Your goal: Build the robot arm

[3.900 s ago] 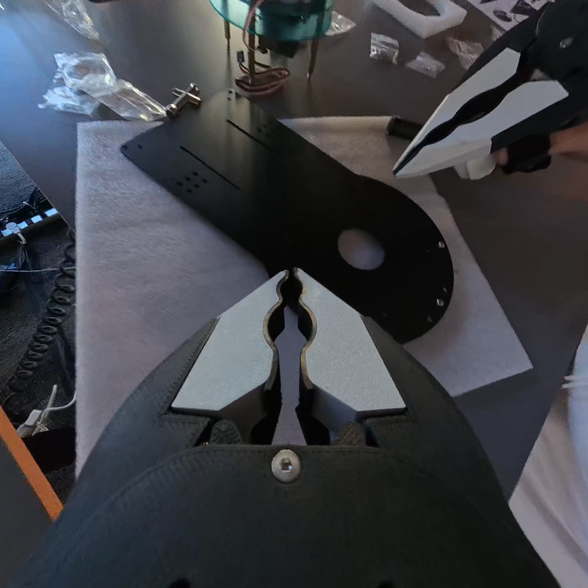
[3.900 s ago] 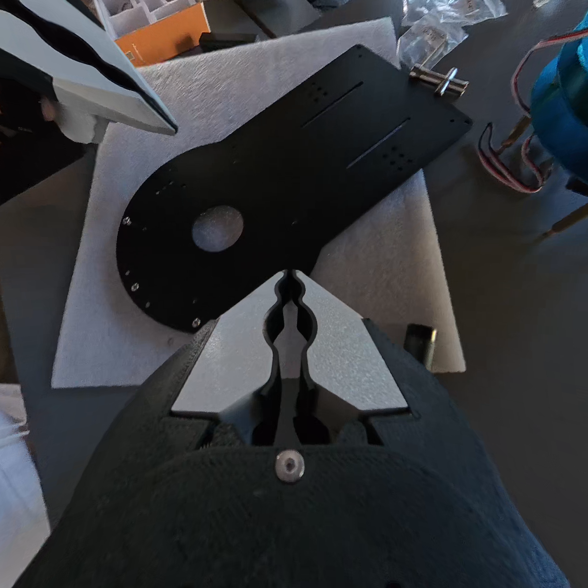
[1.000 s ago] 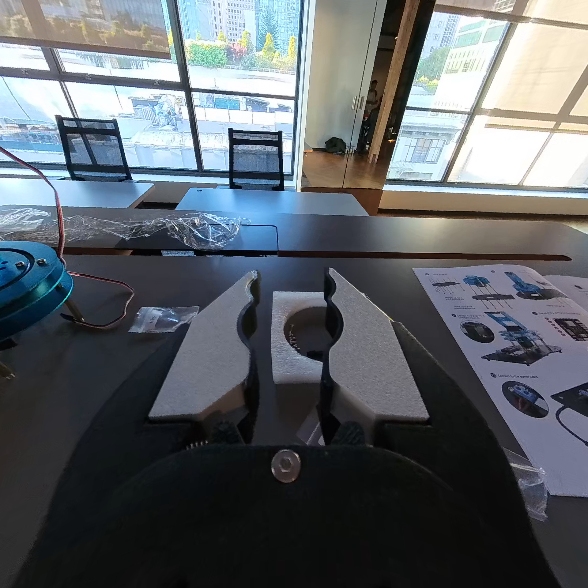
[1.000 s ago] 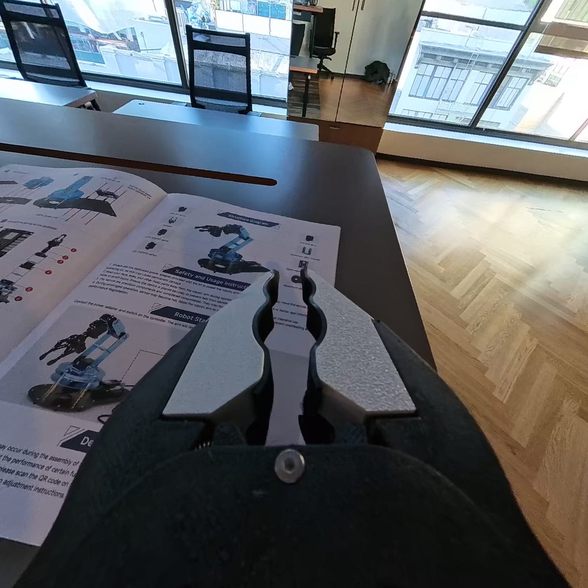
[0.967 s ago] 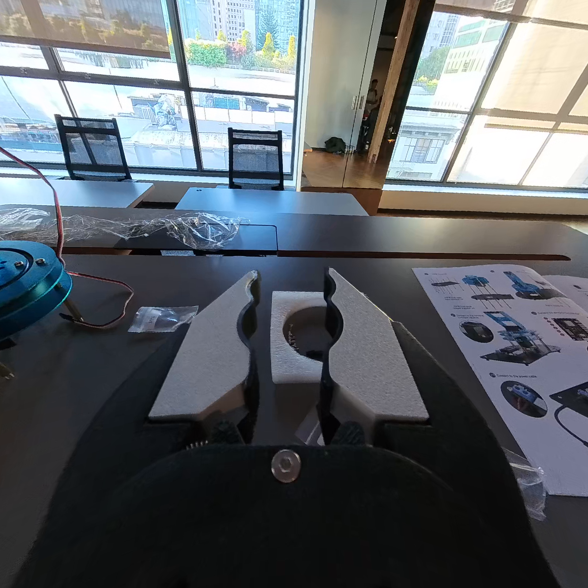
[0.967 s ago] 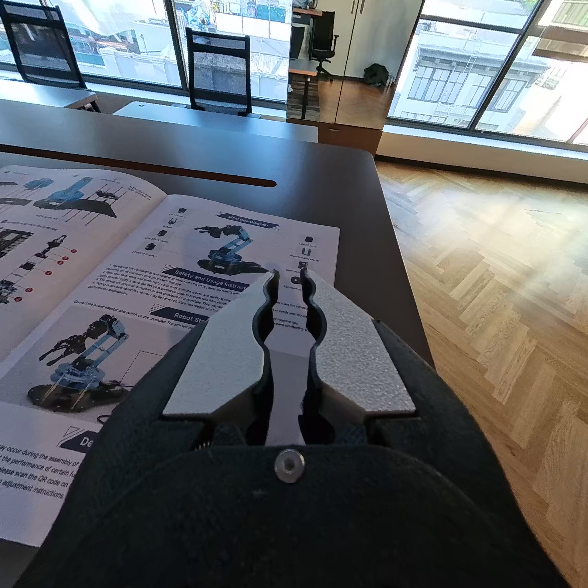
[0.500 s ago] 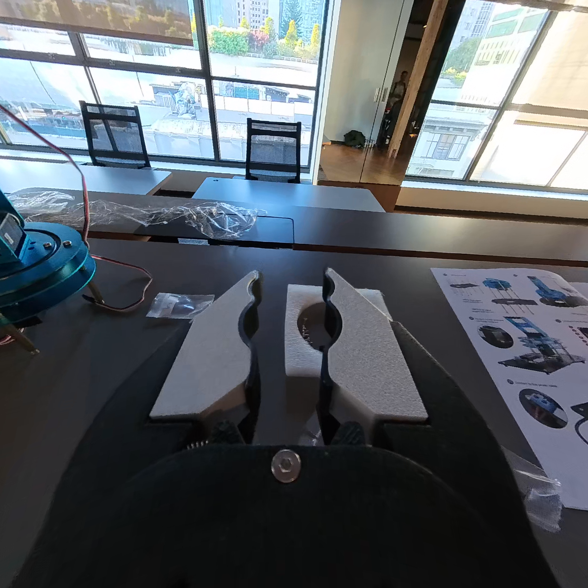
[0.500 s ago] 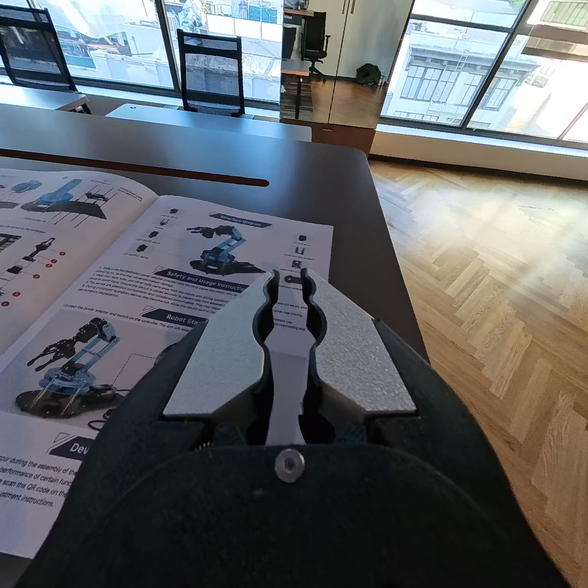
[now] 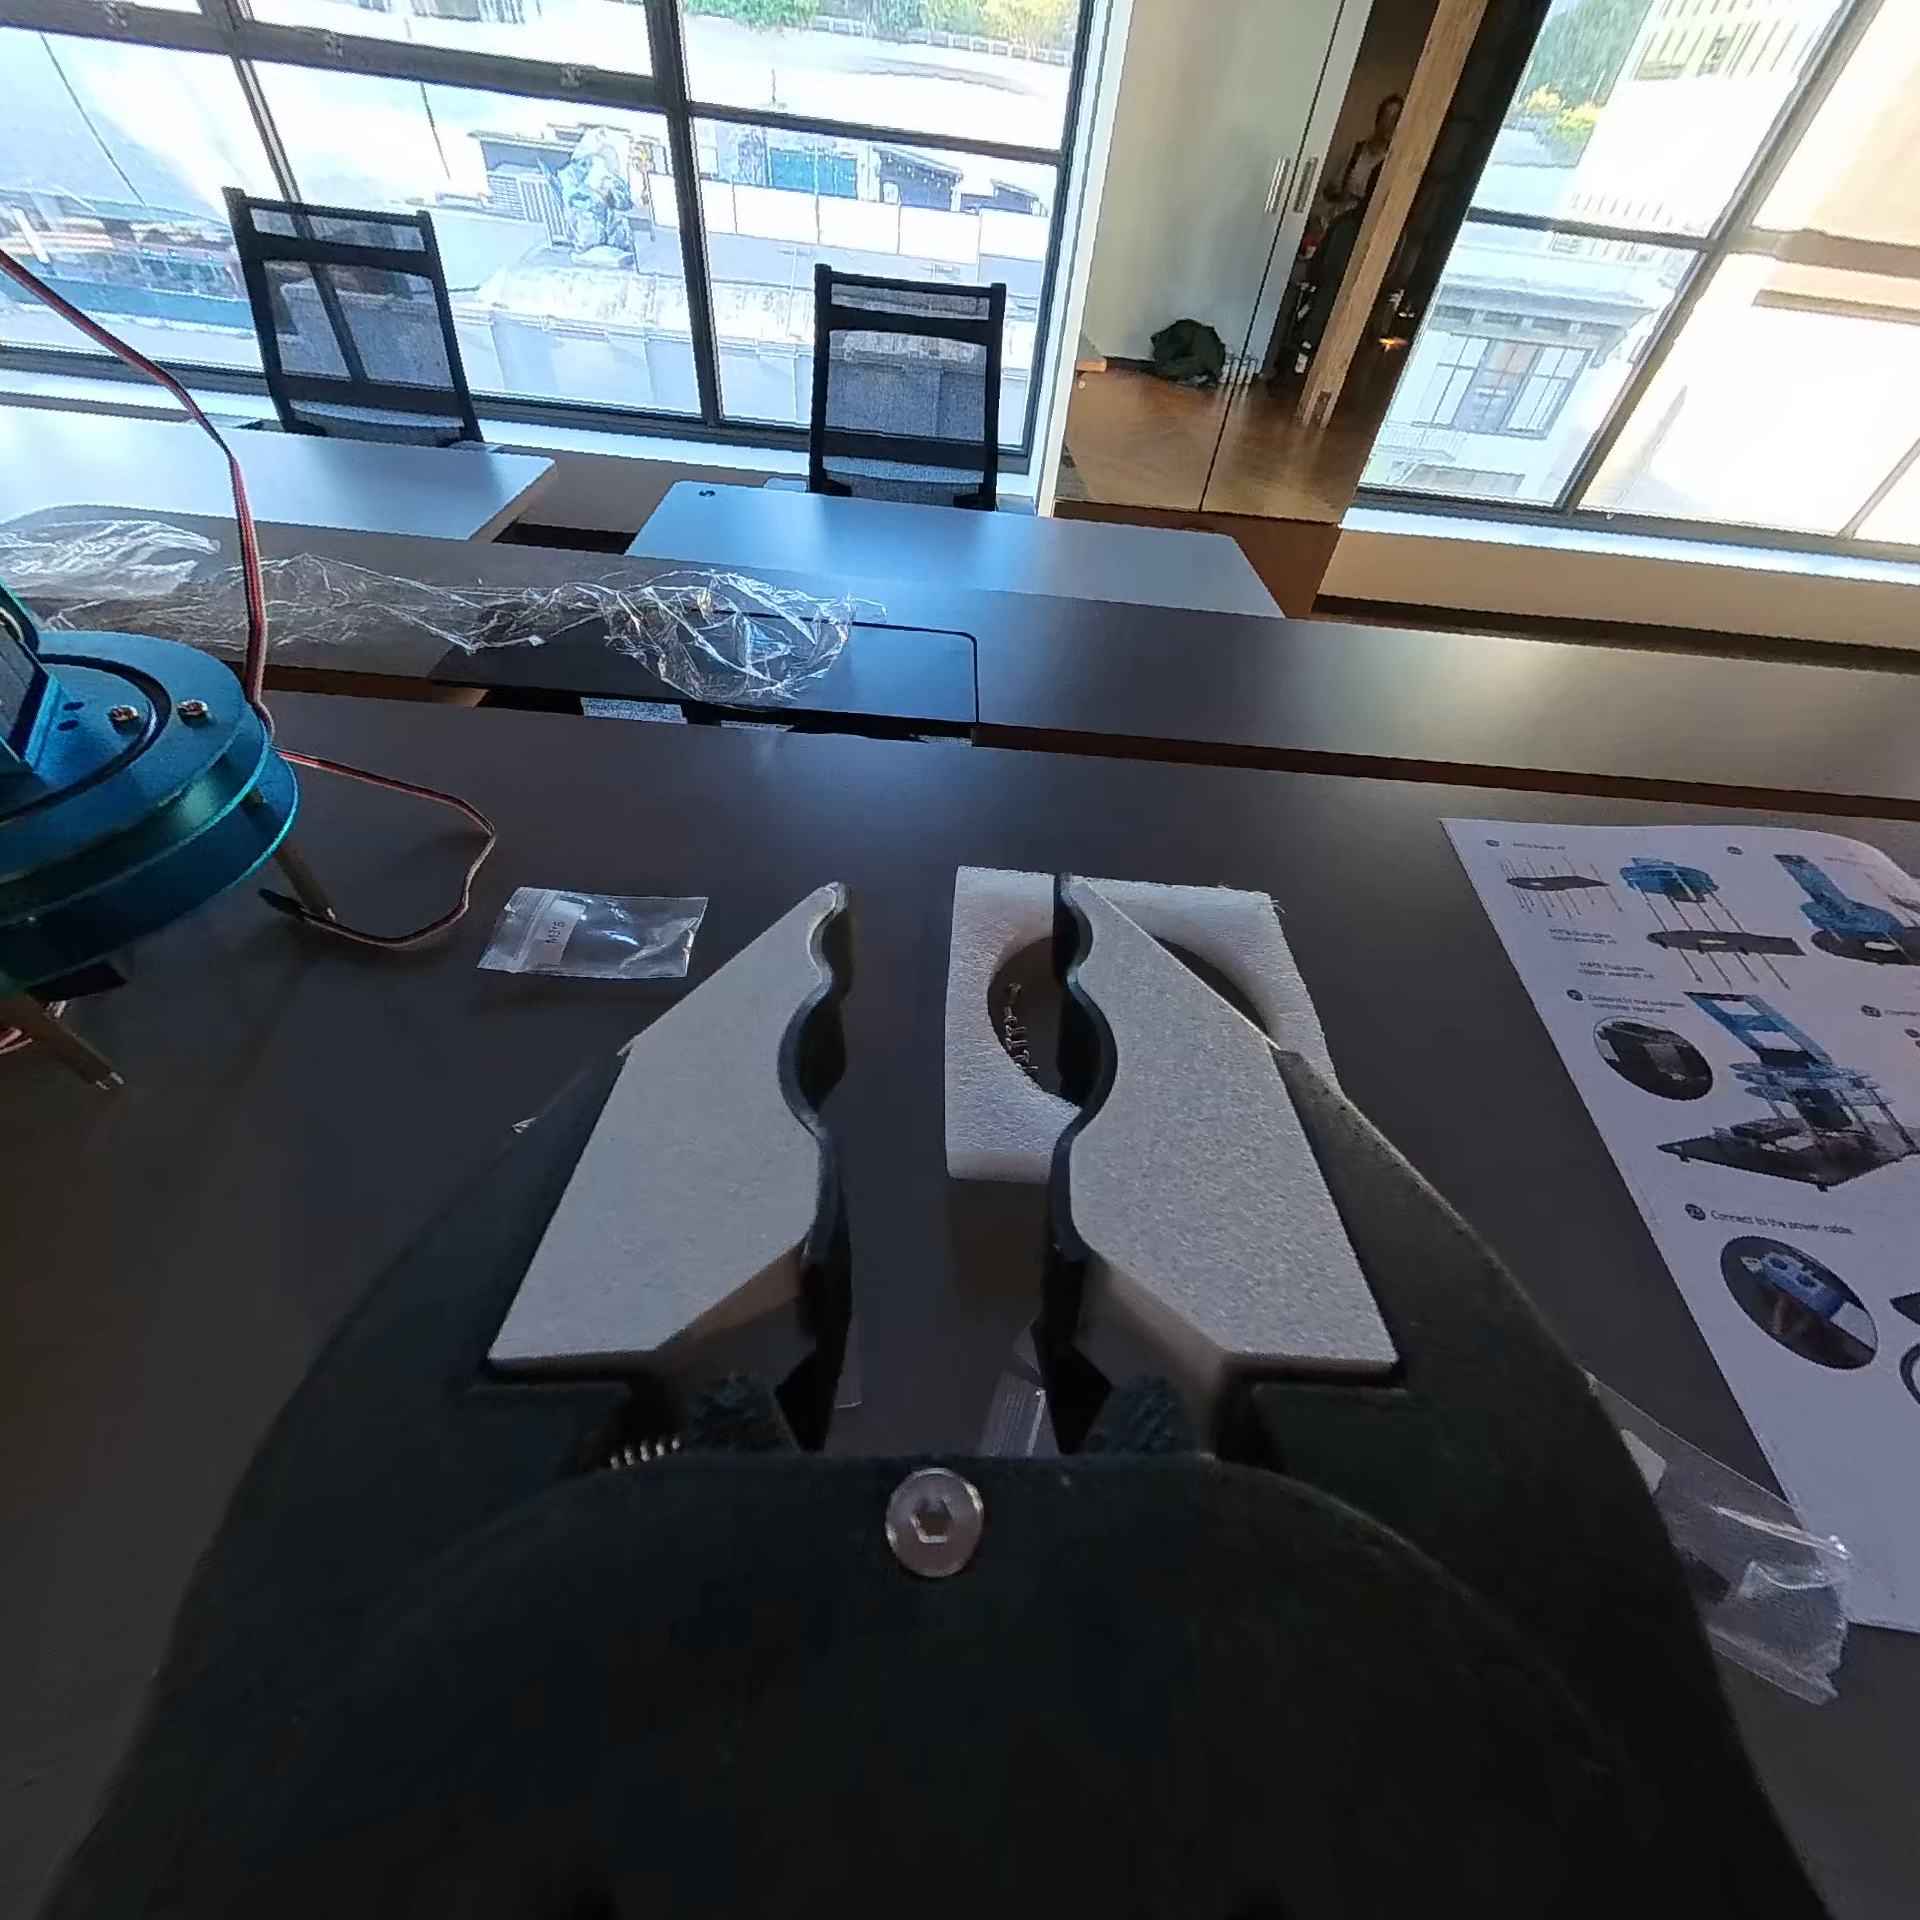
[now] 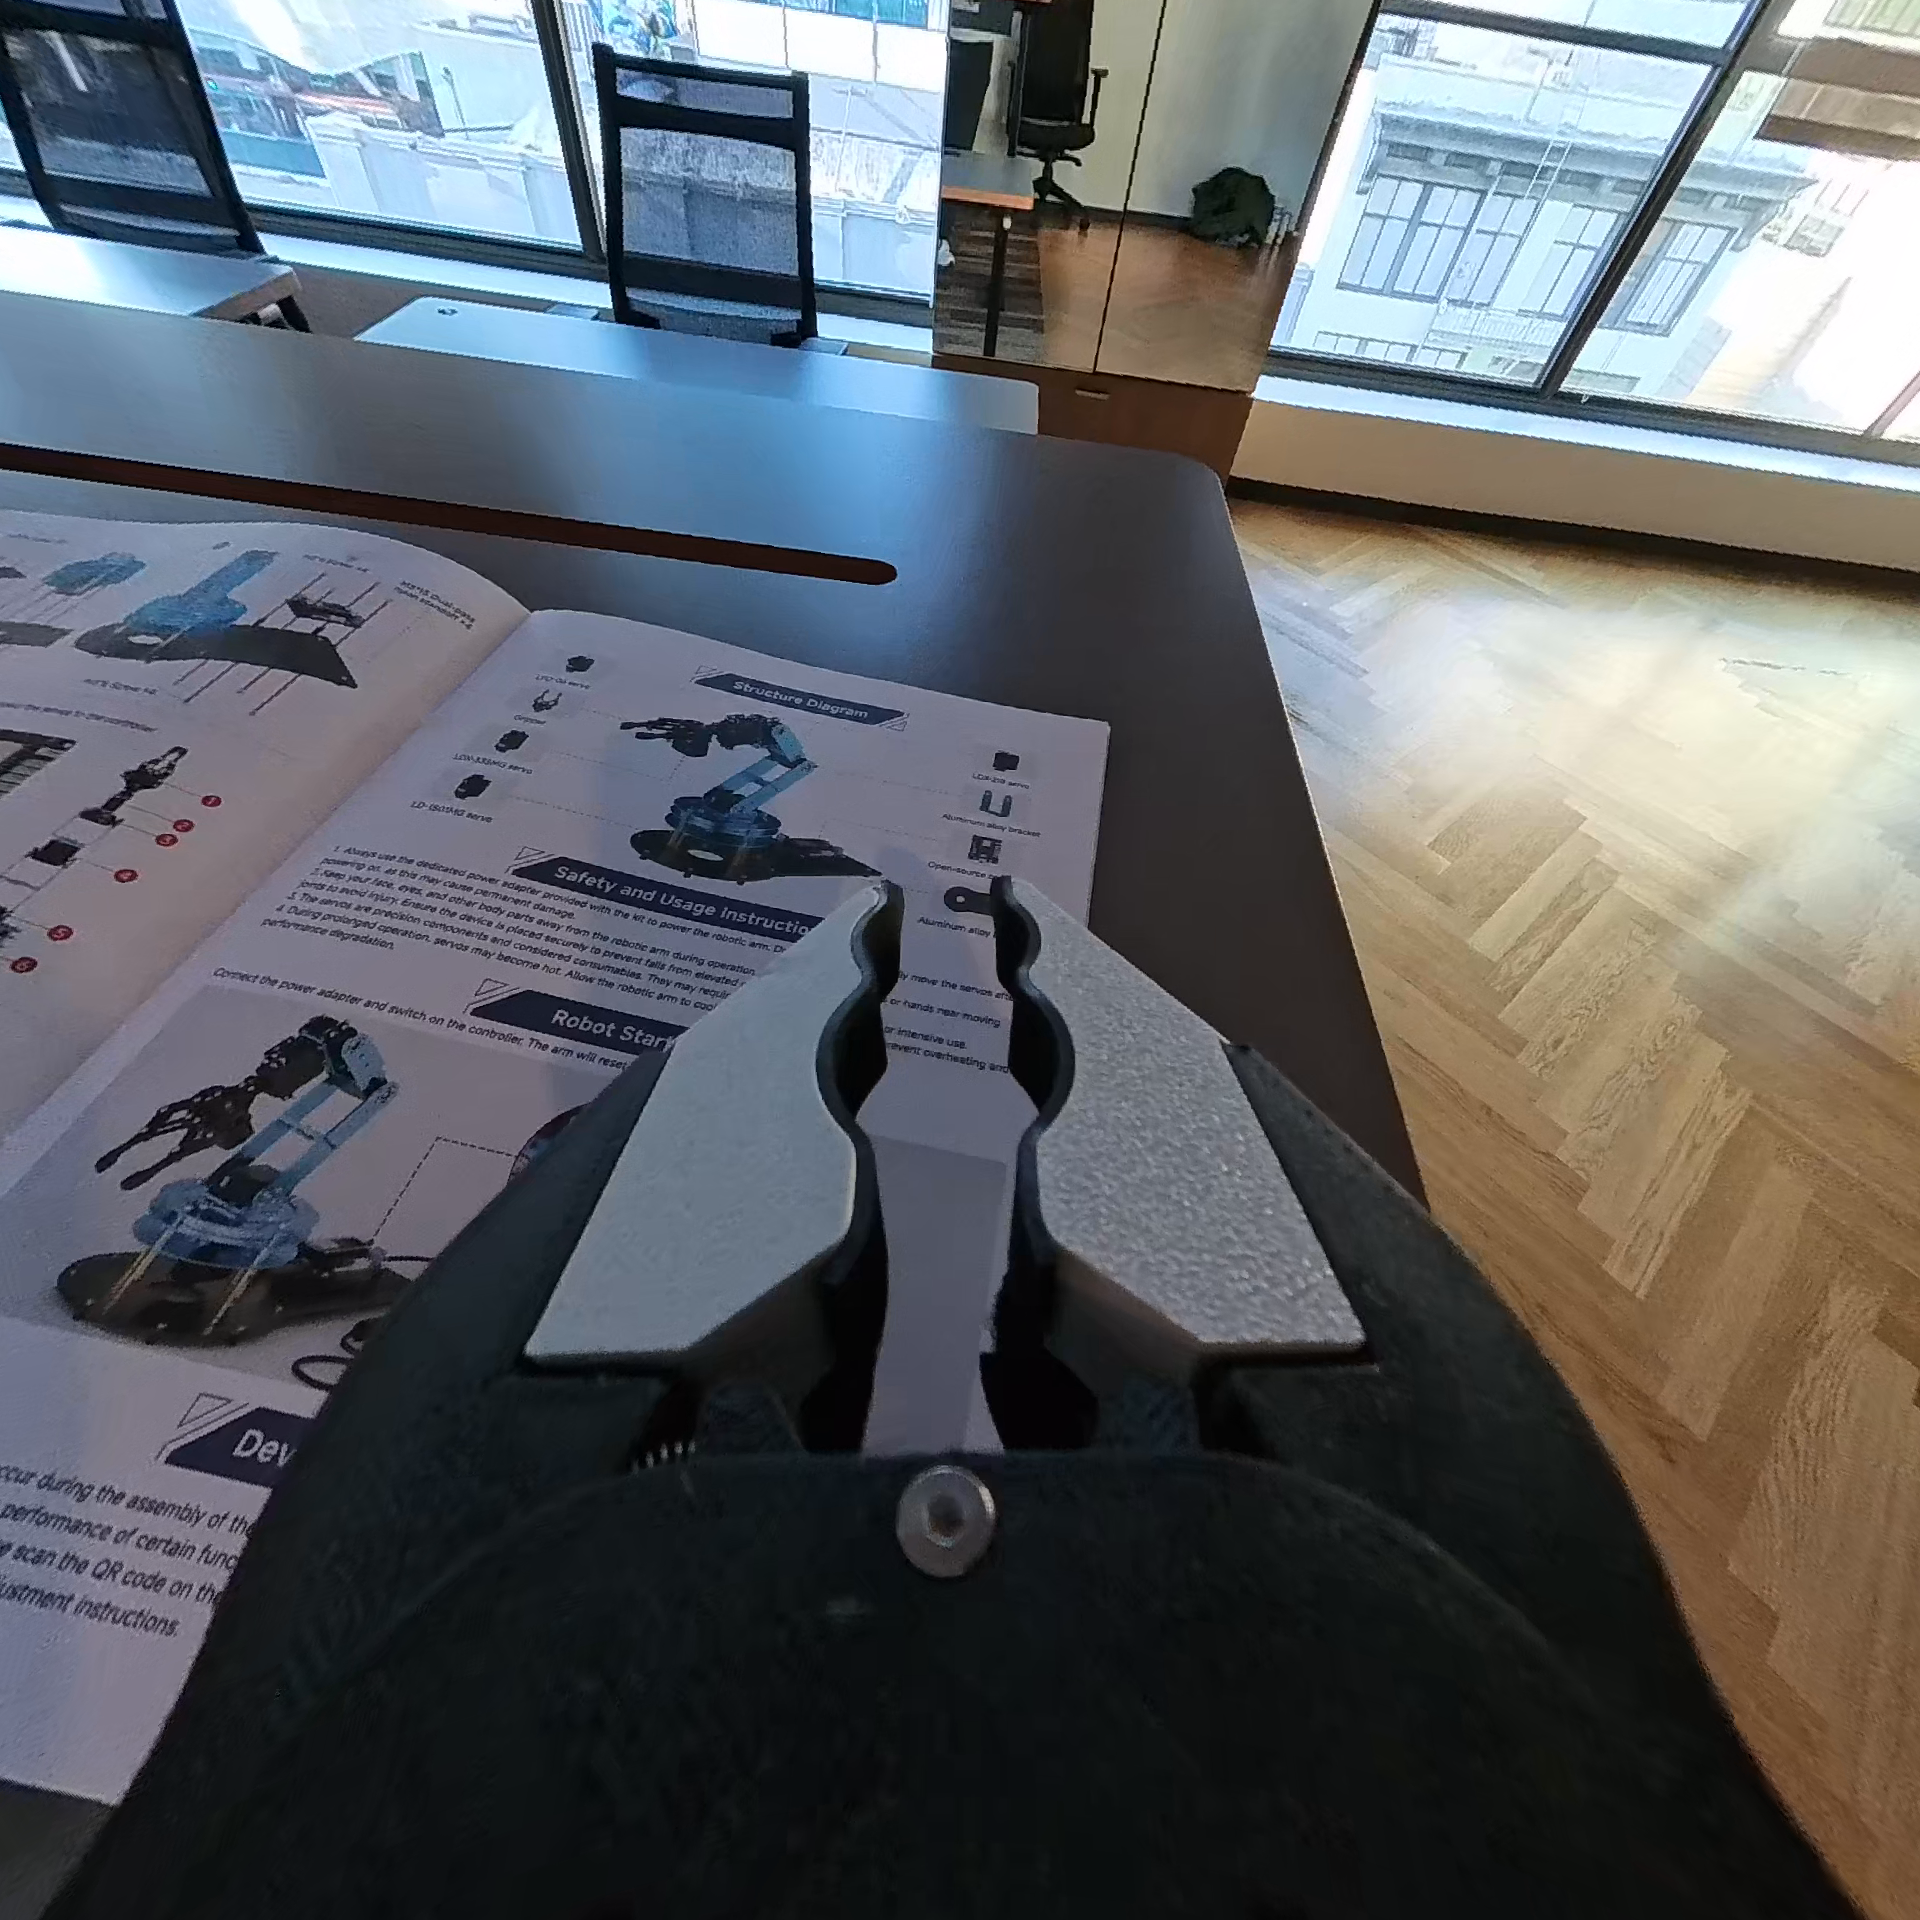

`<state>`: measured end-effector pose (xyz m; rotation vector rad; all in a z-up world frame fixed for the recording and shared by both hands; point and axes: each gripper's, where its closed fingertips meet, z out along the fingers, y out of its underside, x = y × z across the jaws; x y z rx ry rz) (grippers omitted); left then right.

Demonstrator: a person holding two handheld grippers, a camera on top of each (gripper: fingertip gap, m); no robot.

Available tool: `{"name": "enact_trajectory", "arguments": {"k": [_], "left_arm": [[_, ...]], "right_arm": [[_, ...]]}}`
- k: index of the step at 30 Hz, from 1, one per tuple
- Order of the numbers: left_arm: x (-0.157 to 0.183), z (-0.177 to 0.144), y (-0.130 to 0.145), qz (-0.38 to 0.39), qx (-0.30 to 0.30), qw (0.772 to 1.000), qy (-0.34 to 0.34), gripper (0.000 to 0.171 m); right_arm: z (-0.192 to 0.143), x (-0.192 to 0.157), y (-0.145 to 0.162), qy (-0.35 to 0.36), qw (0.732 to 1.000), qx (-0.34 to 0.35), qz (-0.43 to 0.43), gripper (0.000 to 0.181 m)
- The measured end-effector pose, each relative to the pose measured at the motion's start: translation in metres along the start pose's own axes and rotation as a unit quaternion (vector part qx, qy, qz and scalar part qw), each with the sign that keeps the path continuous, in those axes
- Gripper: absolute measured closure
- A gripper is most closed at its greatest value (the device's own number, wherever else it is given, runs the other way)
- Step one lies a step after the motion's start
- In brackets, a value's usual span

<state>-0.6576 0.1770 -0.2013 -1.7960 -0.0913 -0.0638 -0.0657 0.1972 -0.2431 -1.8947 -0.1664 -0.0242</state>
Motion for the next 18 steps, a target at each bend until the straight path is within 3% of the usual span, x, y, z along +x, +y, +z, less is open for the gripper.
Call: {"name": "enact_trajectory", "arguments": {"k": [18], "left_arm": [[-0.0015,0.0001,-0.0008,0.001,0.002,1.0,-0.002,0.137]], "right_arm": [[-0.0006,-0.0025,-0.0015,0.003,1.0,0.007,-0.014,0.165]]}}
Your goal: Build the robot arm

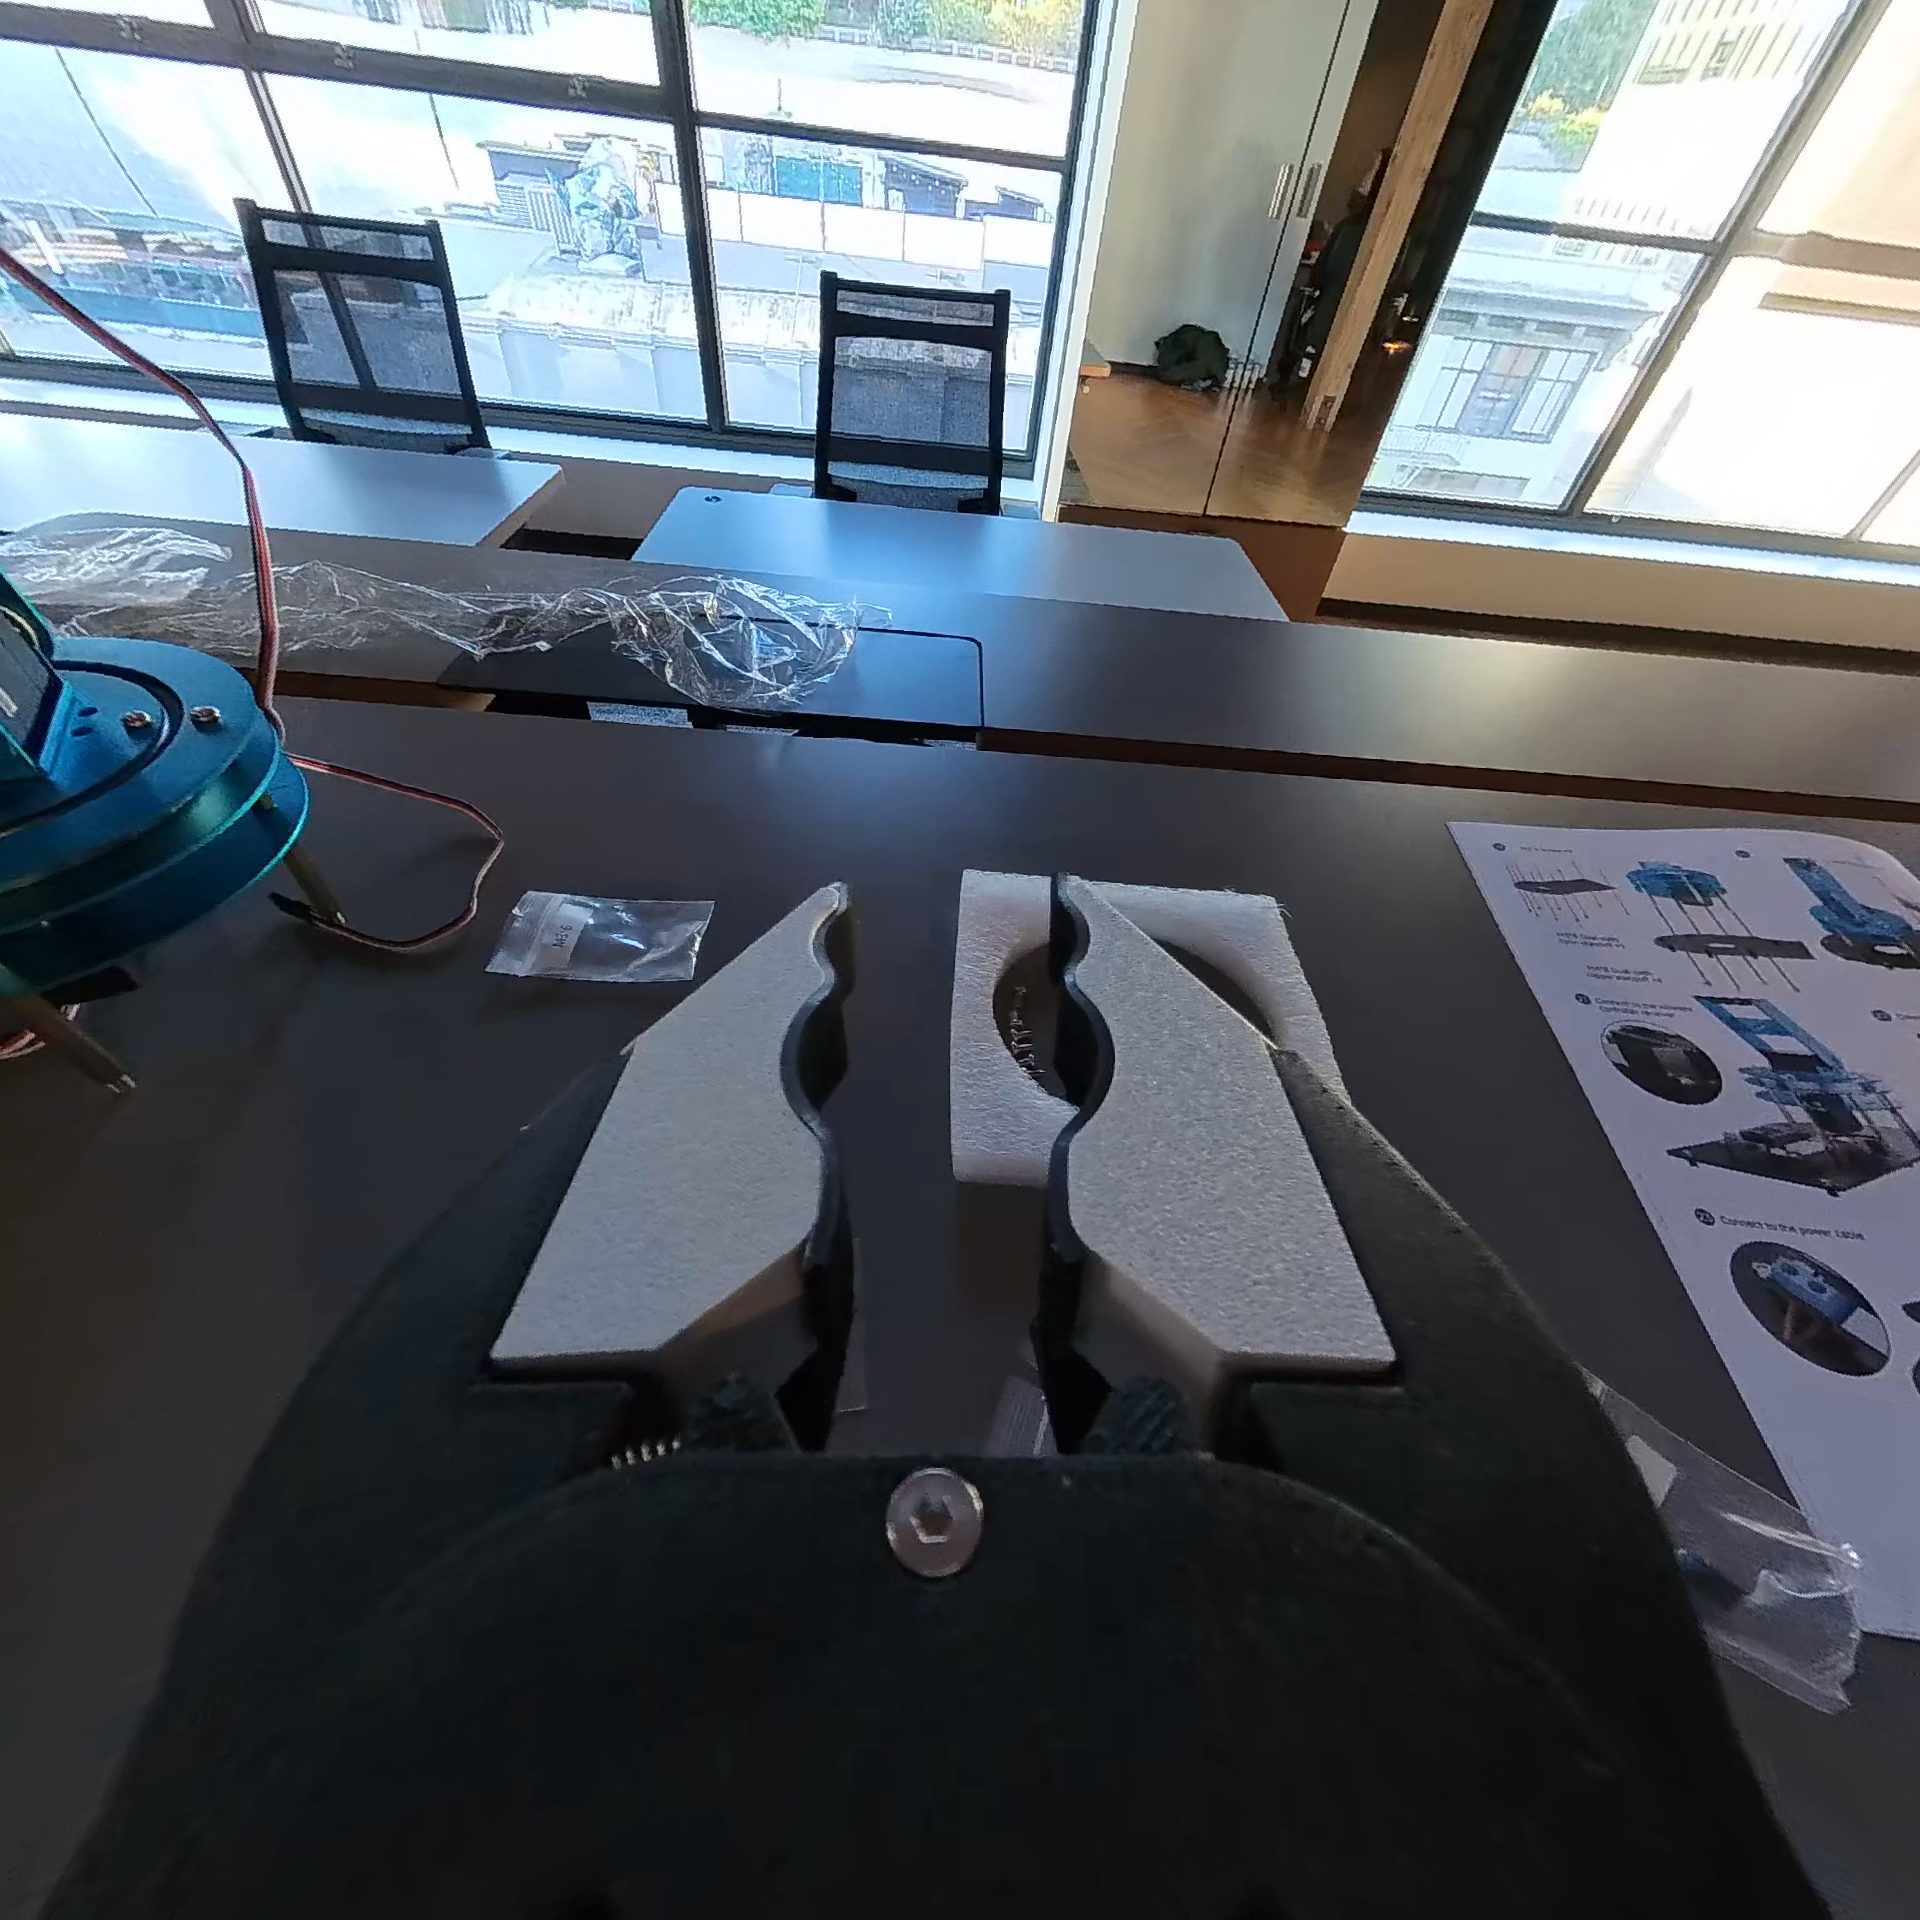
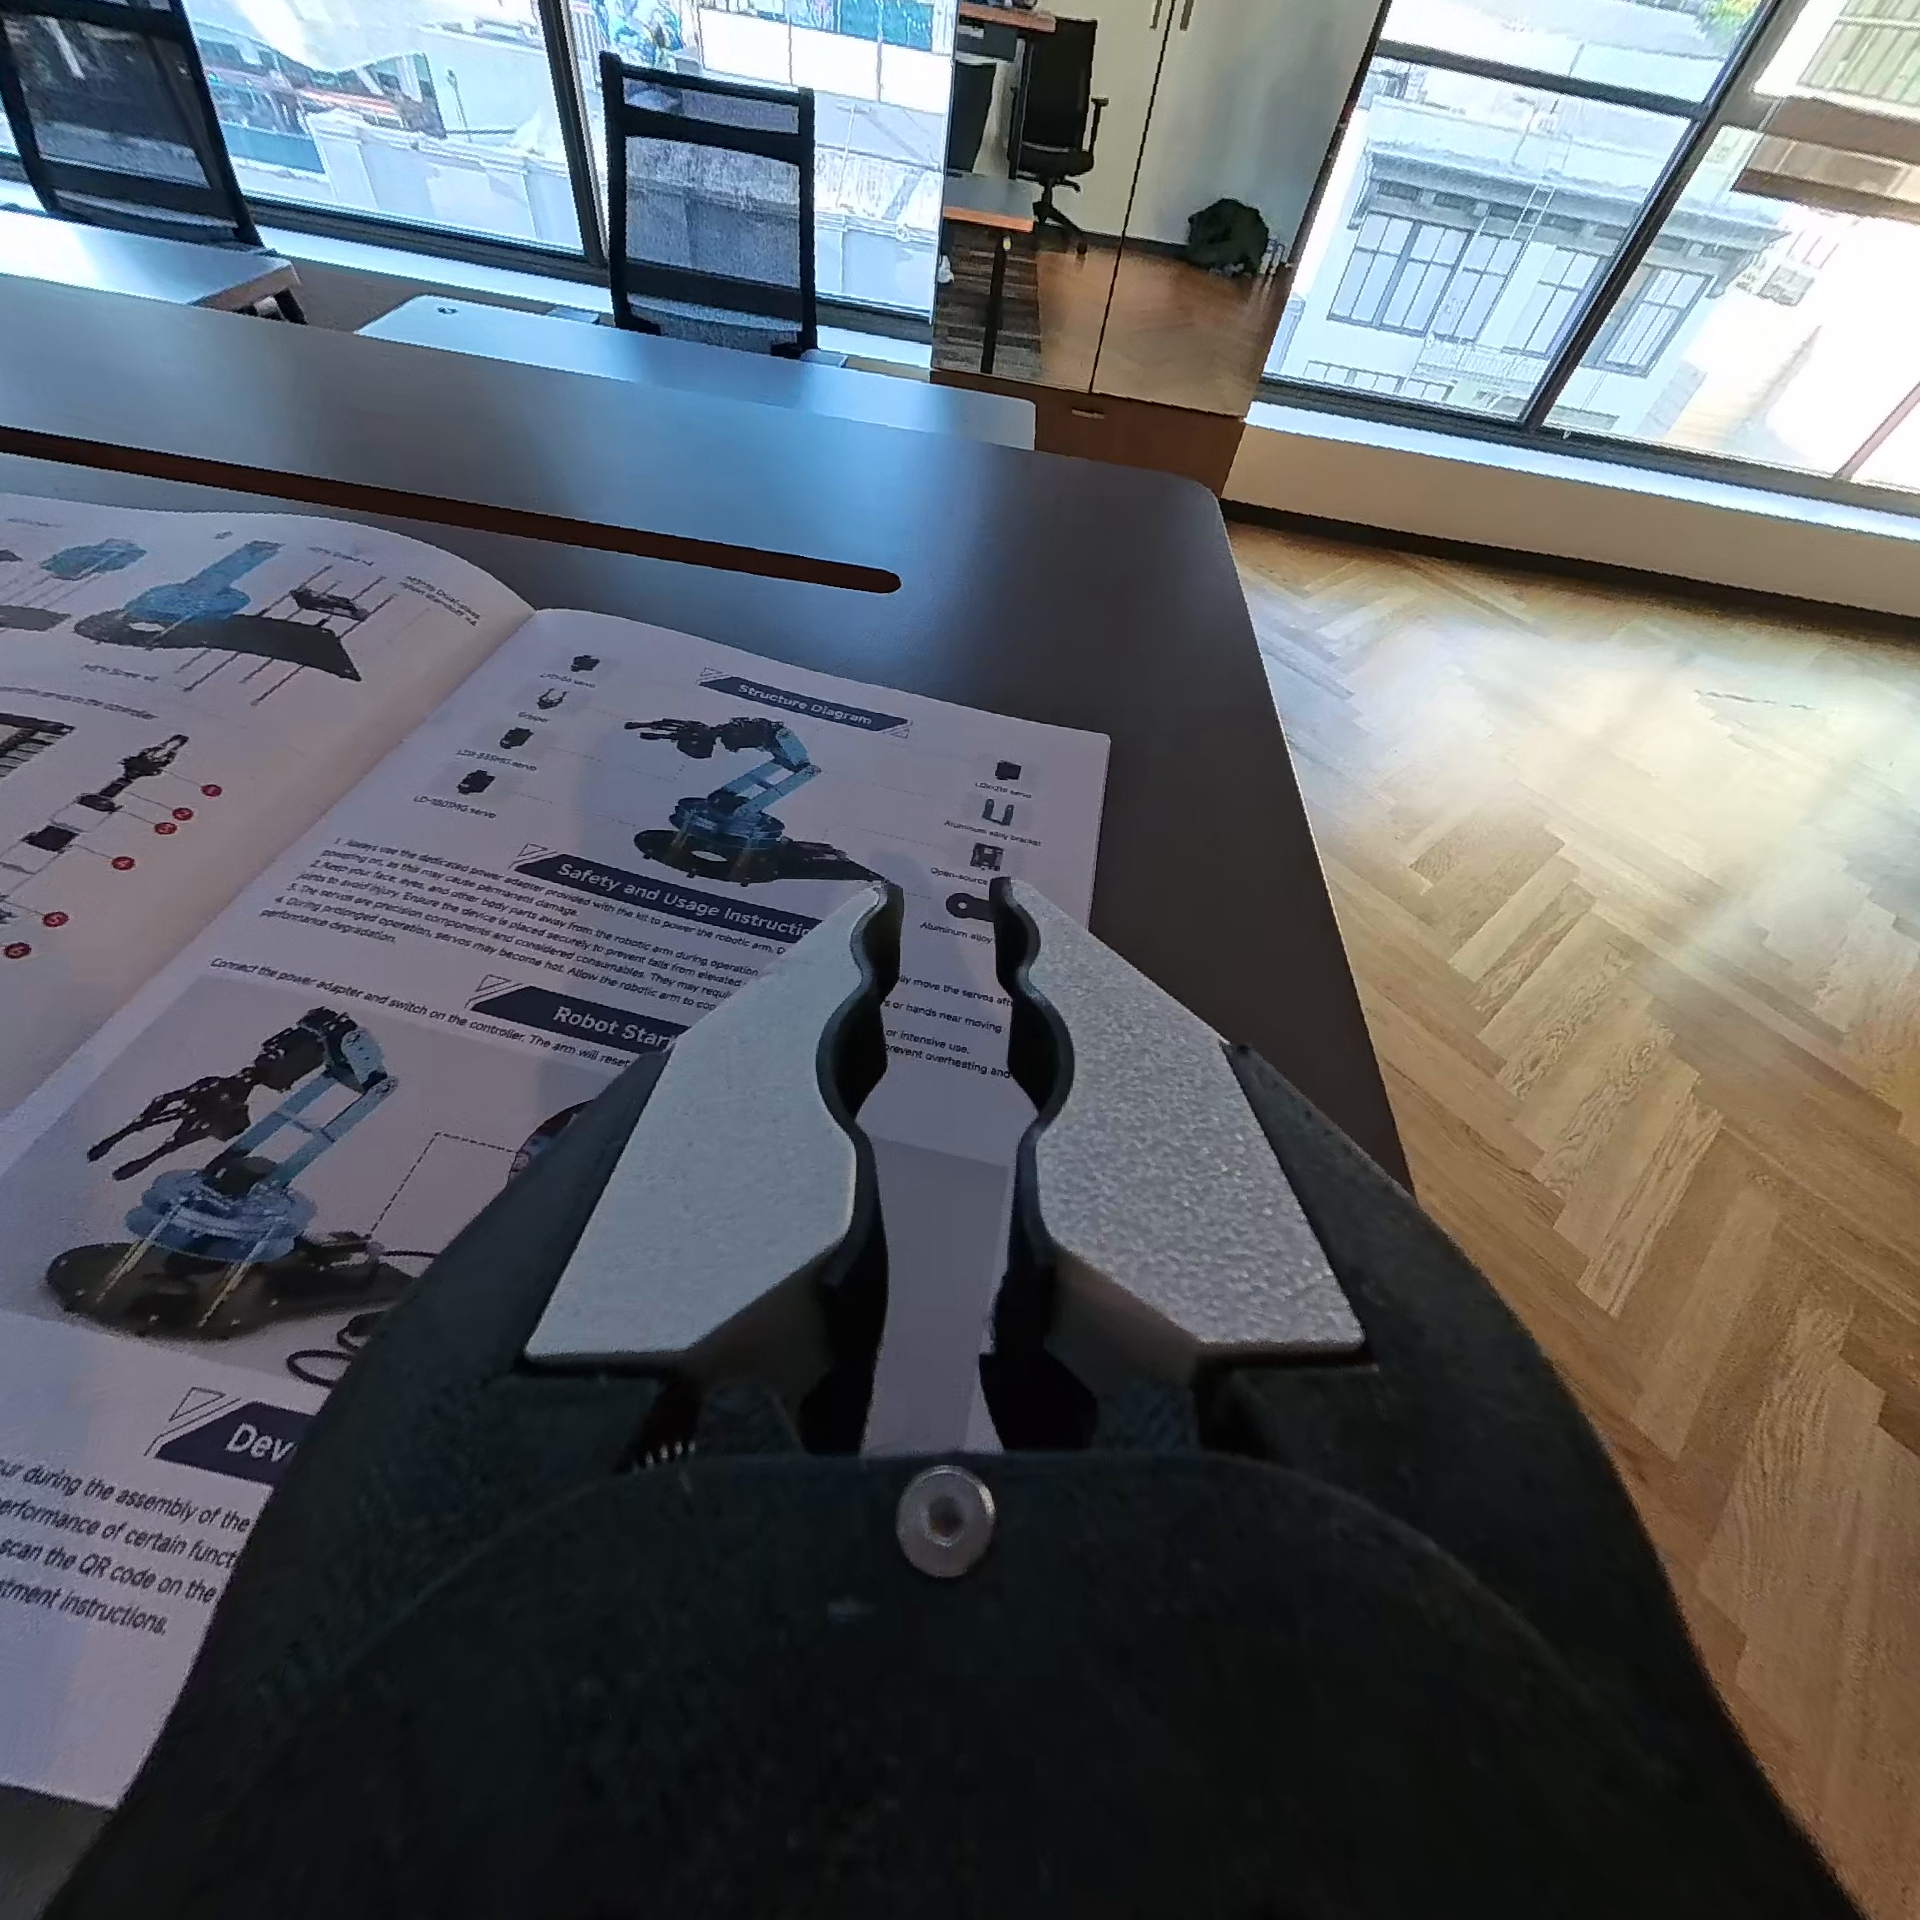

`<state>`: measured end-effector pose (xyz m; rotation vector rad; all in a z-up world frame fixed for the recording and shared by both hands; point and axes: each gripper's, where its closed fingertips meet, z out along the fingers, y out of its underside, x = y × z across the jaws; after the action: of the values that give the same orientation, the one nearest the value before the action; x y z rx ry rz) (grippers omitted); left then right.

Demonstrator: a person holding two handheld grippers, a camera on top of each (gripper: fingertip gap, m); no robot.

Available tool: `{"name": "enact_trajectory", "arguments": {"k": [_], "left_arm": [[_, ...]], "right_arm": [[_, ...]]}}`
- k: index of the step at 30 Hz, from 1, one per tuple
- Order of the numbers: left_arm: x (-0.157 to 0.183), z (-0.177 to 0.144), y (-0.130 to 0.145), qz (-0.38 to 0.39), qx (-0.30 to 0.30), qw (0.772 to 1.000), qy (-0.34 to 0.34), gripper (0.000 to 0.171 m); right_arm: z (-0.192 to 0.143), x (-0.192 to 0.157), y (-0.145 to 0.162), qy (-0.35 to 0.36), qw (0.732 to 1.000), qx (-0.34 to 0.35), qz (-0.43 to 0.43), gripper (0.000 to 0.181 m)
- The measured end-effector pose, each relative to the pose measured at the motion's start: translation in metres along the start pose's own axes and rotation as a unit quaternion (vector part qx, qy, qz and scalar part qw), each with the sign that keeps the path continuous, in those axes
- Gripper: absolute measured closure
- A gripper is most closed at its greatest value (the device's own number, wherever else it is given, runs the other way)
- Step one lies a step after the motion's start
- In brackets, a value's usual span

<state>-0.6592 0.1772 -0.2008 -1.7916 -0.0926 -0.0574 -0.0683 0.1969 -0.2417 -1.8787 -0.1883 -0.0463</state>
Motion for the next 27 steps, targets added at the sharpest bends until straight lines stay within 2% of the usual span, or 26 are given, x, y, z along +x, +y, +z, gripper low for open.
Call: {"name": "enact_trajectory", "arguments": {"k": [14,27], "left_arm": [[-0.012,-0.002,0.001,-0.005,-0.007,1.0,-0.025,0.135],[-0.011,0.001,0.007,-0.011,-0.013,1.0,-0.021,0.136]], "right_arm": [[-0.001,-0.002,-0.001,0.01,1.0,0.005,-0.02,0.165],[0.001,-0.003,0.004,0.003,1.0,-0.008,-0.02,0.166]]}}
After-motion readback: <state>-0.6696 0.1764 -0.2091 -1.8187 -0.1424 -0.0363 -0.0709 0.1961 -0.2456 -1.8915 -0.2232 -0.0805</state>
